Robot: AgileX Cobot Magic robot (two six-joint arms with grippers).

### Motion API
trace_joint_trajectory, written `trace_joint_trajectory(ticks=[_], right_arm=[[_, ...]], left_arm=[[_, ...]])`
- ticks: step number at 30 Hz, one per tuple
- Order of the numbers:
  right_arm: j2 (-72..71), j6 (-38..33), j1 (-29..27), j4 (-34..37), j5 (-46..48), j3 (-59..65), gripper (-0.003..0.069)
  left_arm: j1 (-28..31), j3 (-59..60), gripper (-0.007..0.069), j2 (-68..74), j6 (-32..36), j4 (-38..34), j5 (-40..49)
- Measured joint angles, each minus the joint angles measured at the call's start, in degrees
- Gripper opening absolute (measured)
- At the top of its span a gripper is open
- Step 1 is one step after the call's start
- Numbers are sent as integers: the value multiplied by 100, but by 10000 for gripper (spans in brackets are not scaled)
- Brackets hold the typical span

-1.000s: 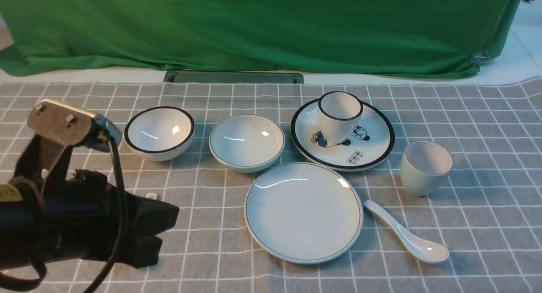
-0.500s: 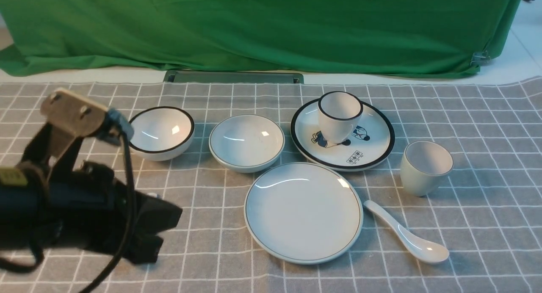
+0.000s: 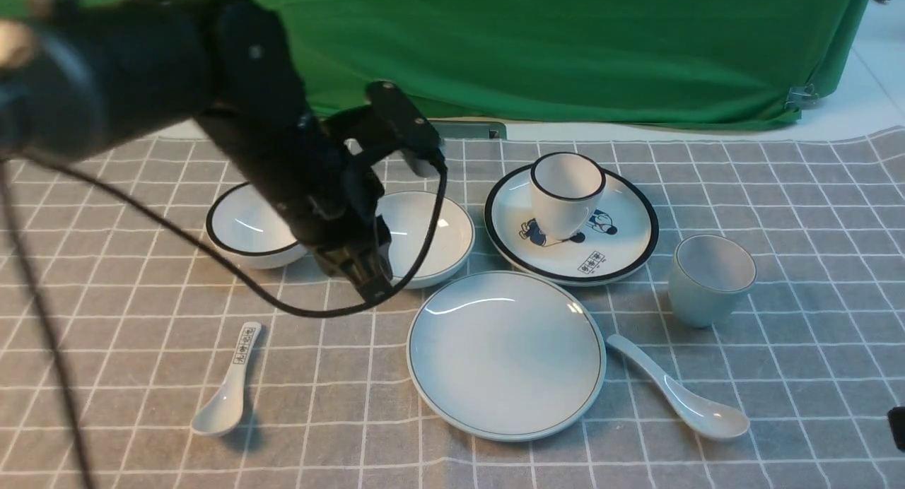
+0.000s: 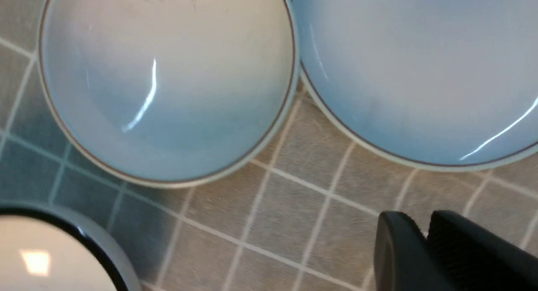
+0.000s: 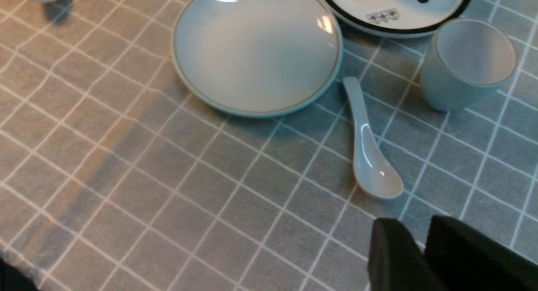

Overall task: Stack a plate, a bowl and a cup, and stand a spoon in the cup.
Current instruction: Use the left arm to grab a blue rice bowl

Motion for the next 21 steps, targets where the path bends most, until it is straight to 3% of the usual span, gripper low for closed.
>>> trace_joint_trajectory(ticks=[3, 11, 16, 21], right_arm=[[0, -26, 103, 0, 0, 0, 160], [0, -126, 108, -6, 17, 0, 161], [0, -126, 108, -6, 17, 0, 161], [0, -126, 108, -6, 17, 0, 163]], left_arm=[[39, -277, 204, 364, 1023, 160, 29], [85, -340, 471, 826, 2633, 290, -668], [85, -340, 488, 1169, 2860, 290, -1260], [85, -340, 402, 1463, 2865, 414, -1447]])
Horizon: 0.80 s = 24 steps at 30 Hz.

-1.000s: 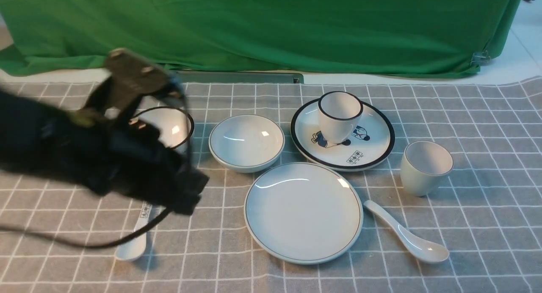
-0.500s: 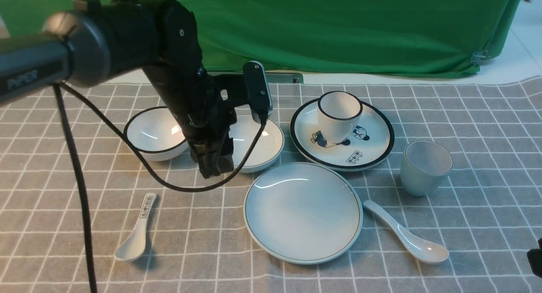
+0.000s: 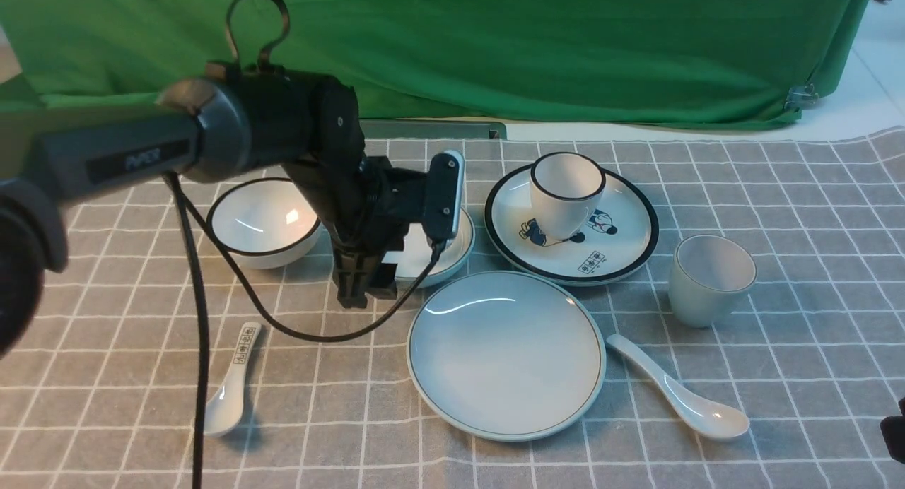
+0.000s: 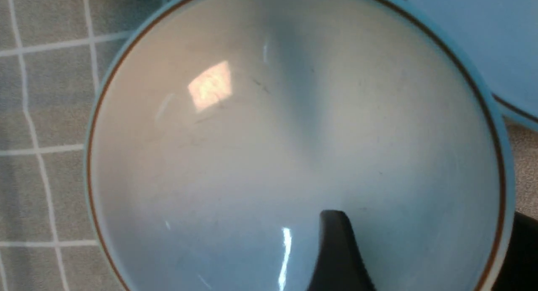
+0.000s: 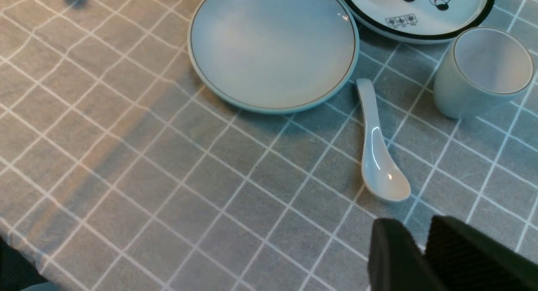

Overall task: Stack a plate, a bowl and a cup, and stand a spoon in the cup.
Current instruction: Use the left arm to grab a blue rice bowl, then use the left arm to put the blue rice bowl into the blue large plate in the middle

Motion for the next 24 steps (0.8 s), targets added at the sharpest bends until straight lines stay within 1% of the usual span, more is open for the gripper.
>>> trace_joint_trajectory(ticks=[1, 5, 8, 10, 11, 12, 13, 16, 19, 20, 22, 24], right_arm=[[0, 0, 0, 0, 0, 0, 163], [0, 0, 0, 0, 4, 0, 164], [0, 0, 0, 0, 4, 0, 164], [0, 0, 0, 0, 20, 0, 167], [0, 0, 0, 0, 29, 0, 167], [0, 0, 0, 0, 70, 0, 169], [0, 0, 0, 0, 77, 0, 169], [0, 0, 0, 0, 147, 0, 171], [0, -11, 0, 0, 154, 0, 174], [0, -20, 0, 0, 154, 0, 175], [0, -25, 0, 0, 154, 0, 174], [0, -25, 0, 0, 154, 0, 174]], left_arm=[[0, 0, 379, 20, 7, -3, 0], [5, 0, 235, 98, 68, -218, 36], [5, -7, 137, 118, 88, -232, 36], [-3, -35, 84, 92, 101, -252, 36], [-8, -40, 78, 86, 101, -252, 36], [-16, -49, 46, 1, -4, -252, 99], [-22, -49, 42, -26, -30, -252, 127], [-139, -38, 30, -279, -845, -51, 563], [-404, -25, 29, -592, -1722, 48, 806], [-578, -25, 29, -757, -2063, 58, 876], [-876, 3, 29, -955, -2423, 62, 905], [-1424, 77, 29, -1142, -2730, 143, 894]])
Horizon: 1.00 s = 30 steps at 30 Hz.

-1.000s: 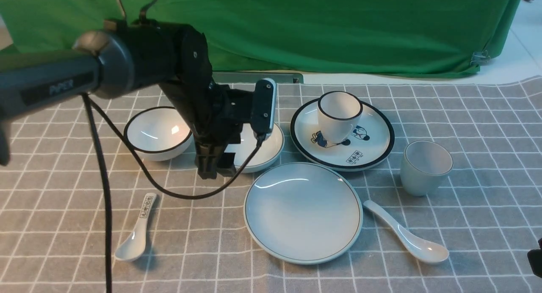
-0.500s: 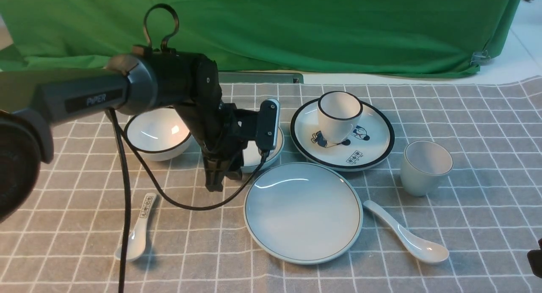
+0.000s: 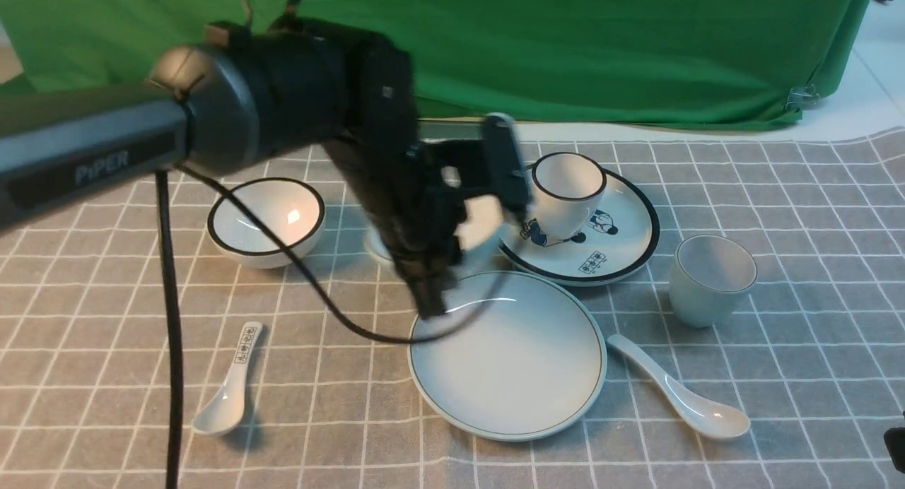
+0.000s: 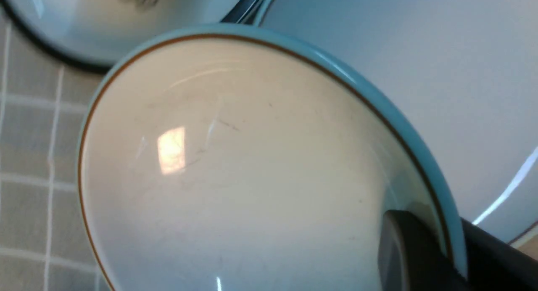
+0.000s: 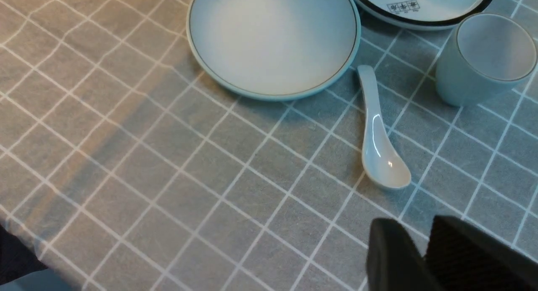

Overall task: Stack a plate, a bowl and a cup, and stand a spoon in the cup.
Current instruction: Use the left arm to put the blue rice bowl into the blue large plate in the middle

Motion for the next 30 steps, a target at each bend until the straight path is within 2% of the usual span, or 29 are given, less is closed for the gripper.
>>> trace_joint_trajectory(ticks=[1, 2, 5, 8, 22, 27, 30], right_arm=[[0, 0, 0, 0, 0, 0, 174], [0, 0, 0, 0, 0, 0, 174], [0, 5, 0, 0, 7, 0, 174], [0, 5, 0, 0, 81, 0, 174], [0, 204, 0, 0, 305, 0, 184], [0, 334, 0, 0, 305, 0, 202], [0, 489, 0, 0, 312, 0, 258]], left_arm=[[0, 7, 29, 0, 0, 0, 0], [-378, 61, 29, -19, -193, 81, -13], [-917, 157, 29, 78, -588, 430, -72], [-1119, 177, 29, 241, -868, 767, -121], [-1161, 177, 43, 623, -1021, 860, -78], [-1144, 177, 150, 649, -1026, 870, 146], [-1131, 177, 279, 653, -1026, 900, 206]])
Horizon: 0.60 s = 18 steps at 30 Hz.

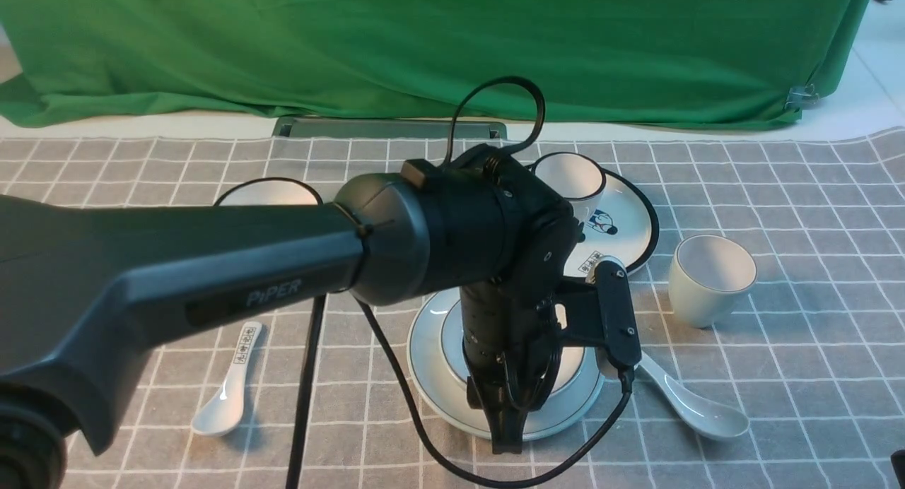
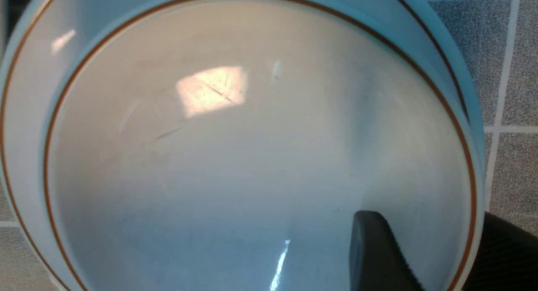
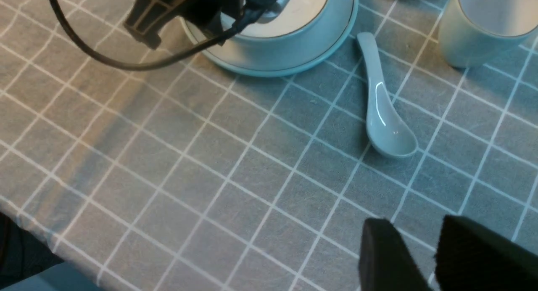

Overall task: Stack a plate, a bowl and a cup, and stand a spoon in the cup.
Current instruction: Use the left arm to put the blue rice bowl into the blue large plate in the middle, then use the right arm to grab a blue teacup

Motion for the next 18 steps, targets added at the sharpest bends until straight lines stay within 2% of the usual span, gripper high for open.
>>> trace_joint_trajectory(ticks=[3, 8, 13, 17, 18], right_arm=[[0, 23, 0, 0, 13, 0, 319], [27, 29, 0, 0, -19, -20, 349], [322, 29, 0, 0, -32, -126, 349], [756, 10, 0, -14, -58, -168, 349], [948, -9, 0, -46, -76, -168, 349]], left_arm=[[5, 0, 401, 0, -105, 24, 0], [5, 0, 514, -102, -396, 43, 119], [5, 0, 526, -701, -740, -93, 162], [5, 0, 505, -1366, -1085, -335, 175], [5, 0, 480, -1688, -1364, -431, 187]])
